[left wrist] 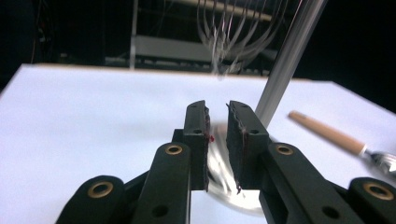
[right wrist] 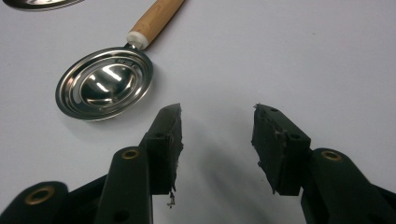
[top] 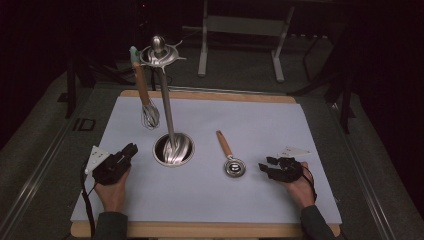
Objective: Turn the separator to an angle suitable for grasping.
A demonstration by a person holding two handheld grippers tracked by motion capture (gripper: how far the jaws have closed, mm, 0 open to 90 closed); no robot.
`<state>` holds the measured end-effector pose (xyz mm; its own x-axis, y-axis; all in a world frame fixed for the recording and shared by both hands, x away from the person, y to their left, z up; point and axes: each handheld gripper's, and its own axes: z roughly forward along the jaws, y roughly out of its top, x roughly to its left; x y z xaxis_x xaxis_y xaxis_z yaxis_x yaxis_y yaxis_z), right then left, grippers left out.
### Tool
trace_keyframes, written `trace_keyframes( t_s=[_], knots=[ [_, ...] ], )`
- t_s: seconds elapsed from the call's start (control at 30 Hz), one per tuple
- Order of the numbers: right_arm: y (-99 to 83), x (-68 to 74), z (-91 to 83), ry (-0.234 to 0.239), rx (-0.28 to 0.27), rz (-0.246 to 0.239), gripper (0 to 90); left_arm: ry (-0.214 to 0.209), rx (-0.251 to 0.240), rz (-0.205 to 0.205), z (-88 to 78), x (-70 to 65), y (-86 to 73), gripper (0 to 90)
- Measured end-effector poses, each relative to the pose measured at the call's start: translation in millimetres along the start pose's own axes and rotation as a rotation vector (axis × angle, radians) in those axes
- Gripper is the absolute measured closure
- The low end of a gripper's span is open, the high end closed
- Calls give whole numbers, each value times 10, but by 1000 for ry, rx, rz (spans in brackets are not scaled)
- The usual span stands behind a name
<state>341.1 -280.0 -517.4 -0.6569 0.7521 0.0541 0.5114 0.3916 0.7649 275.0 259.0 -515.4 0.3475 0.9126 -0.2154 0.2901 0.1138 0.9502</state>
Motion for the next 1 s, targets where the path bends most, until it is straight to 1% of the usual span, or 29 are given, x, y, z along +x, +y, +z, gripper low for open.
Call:
trace_keyframes(
  t_s=[0.03, 0.07, 0.2, 0.23, 0.27, 0.3, 0.4, 0.53, 0.63, 0.7, 0.83, 0.87, 0.93, 1.0],
  knots=[
    [5, 13, 7, 1, 3, 1, 518, 0, 0, 0, 0, 0, 0, 783],
    [13, 28, 17, 2, 5, -4, 518, 4, 26, -10, 29, 20, -75, 782],
    [53, 92, 48, 6, 6, -10, 517, 29, 68, -24, 81, 60, -186, 776],
    [65, 113, 58, 7, 8, -12, 517, 37, 71, -31, 90, 68, -199, 776],
    [80, 135, 73, 8, 8, -17, 516, 36, 67, -32, 90, 68, -199, 776],
    [96, 158, 89, 11, 10, -17, 514, 35, 63, -29, 90, 61, -200, 775],
    [152, 222, 165, 16, 20, -23, 513, 37, 83, -6, 110, 38, -219, 762],
    [254, 313, 295, 26, 25, -33, 512, 40, 101, 33, 139, -6, -226, 756],
    [359, 368, 407, 38, 38, -27, 505, 41, 102, 36, 138, -14, -228, 755],
    [436, 390, 499, 35, 55, -25, 505, 42, 104, 42, 139, -19, -228, 755],
    [584, 456, 663, 38, 73, -22, 504, 41, 106, 43, 141, -19, -228, 755],
    [619, 479, 705, 44, 80, -16, 502, 40, 106, 39, 141, -18, -228, 755],
    [676, 507, 802, 39, 98, -9, 501, 40, 103, 37, 139, -15, -229, 755],
    [716, 527, 904, 35, 122, 7, 502, 40, 103, 38, 138, -15, -229, 756]
  ],
)
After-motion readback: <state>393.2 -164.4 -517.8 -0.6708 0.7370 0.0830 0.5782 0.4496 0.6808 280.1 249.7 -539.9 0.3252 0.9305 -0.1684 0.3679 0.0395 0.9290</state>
